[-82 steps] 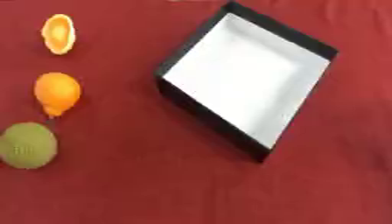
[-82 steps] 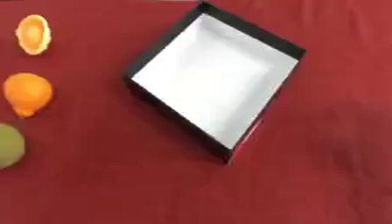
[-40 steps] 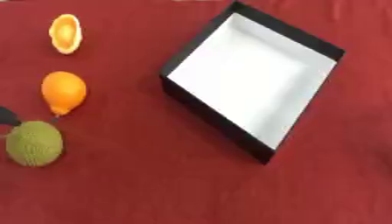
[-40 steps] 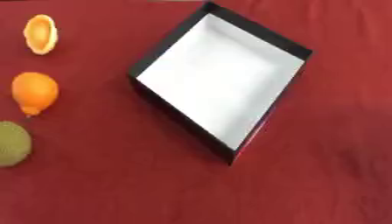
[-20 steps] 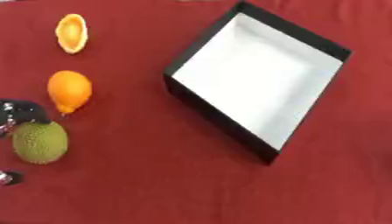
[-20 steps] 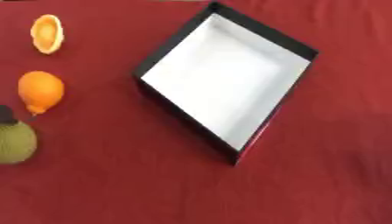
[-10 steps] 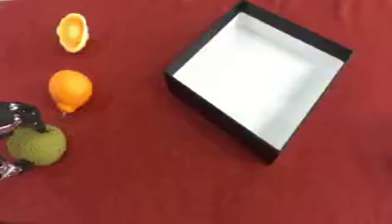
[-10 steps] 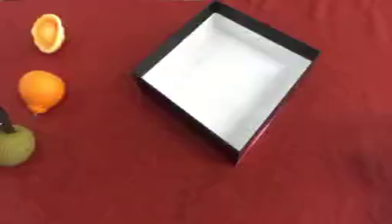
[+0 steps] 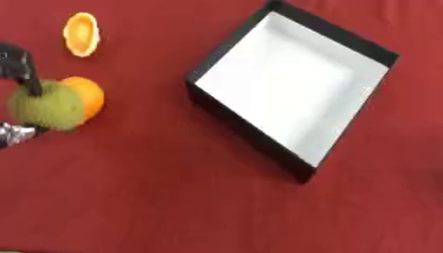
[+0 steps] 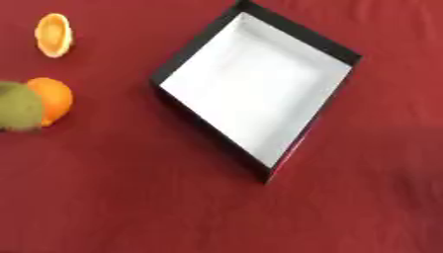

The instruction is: Pick up objects on the table and place them in the box.

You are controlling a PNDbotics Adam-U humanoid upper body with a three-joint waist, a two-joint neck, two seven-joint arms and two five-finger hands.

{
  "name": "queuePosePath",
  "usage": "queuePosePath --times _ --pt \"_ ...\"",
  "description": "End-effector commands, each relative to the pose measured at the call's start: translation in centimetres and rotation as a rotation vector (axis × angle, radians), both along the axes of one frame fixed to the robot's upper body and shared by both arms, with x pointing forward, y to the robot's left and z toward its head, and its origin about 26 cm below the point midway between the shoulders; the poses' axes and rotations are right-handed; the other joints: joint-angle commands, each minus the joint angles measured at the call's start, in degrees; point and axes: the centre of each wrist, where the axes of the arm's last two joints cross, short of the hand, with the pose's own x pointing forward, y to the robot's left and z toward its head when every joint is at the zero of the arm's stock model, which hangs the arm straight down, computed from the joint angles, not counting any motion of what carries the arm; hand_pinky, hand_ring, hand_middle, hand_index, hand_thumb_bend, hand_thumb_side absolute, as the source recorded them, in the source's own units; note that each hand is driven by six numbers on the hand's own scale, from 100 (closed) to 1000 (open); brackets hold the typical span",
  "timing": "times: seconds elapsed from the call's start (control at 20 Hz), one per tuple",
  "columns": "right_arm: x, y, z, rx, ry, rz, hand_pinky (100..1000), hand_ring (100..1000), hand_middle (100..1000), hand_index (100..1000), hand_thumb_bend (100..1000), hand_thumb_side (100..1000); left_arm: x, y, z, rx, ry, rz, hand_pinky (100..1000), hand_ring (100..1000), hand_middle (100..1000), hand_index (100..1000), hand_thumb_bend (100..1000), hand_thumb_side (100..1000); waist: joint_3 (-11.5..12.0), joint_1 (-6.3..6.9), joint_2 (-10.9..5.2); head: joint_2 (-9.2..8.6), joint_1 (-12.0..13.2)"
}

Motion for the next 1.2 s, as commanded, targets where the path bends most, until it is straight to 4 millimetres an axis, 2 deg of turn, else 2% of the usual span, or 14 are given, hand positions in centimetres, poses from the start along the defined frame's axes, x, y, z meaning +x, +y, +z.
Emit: queuePosePath --times 0.05,0.2,0.35,0.5,0.6,0.7,0.95,1.1,1.2 --pt "0.1 -0.5 1.7 -0.035 -0.046 0.023 963 1000 694 798 100 522 -0.2 -1.8 3.6 -0.069 -0.071 -0.133 483 484 477 492 309 100 -0.39 0.59 -1.99 -0.16 0.43" --pt "0.3 -1.2 3.0 -0.019 -0.114 0.019 963 1000 702 801 100 524 0.1 -4.9 6.1 -0.105 -0.059 -0.235 483 482 475 490 284 100 -1.13 0.5 -2.26 -0.28 1.36" --pt "0.1 -2.4 4.5 -0.029 -0.191 0.0 962 1000 711 804 100 523 0.4 -8.0 7.6 -0.075 -0.056 -0.296 494 487 479 492 323 100 -1.57 0.3 -2.38 -0.64 2.0" --pt "-0.6 -3.6 5.5 -0.062 -0.241 -0.033 960 1000 714 806 100 525 1.3 -10.8 8.2 -0.003 -0.075 -0.343 510 495 485 496 423 100 -1.87 0.16 -2.5 -0.86 2.49" --pt "-1.0 -4.2 5.8 -0.066 -0.268 -0.053 960 1000 713 806 100 526 2.8 -12.2 7.7 0.065 -0.058 -0.339 512 497 487 498 432 100 -2.11 0.09 -2.59 -0.99 2.85" --pt "-1.3 -4.6 6.0 -0.06 -0.285 -0.066 960 1000 713 806 100 525 4.6 -13.2 6.7 0.114 -0.02 -0.332 510 497 487 499 393 100 -2.34 0.0 -2.62 -1.04 3.11" --pt "-1.4 -4.6 5.7 -0.024 -0.295 -0.079 961 1000 711 805 100 523 9.0 -15.9 3.1 0.167 0.103 -0.343 502 495 488 500 319 100 -3.32 -0.16 -2.46 -1.21 4.12" --pt "-1.2 -4.4 5.6 -0.006 -0.292 -0.069 961 1000 710 804 100 523 11.0 -17.3 1.3 0.172 0.137 -0.343 501 496 490 504 280 100 -3.96 -0.3 -2.27 -1.43 4.84" --pt "-1.0 -4.2 5.7 0.002 -0.292 -0.058 962 1000 710 804 100 523 11.9 -18.0 0.5 0.176 0.147 -0.35 506 499 494 509 288 100 -4.41 -0.31 -2.19 -1.44 5.2"
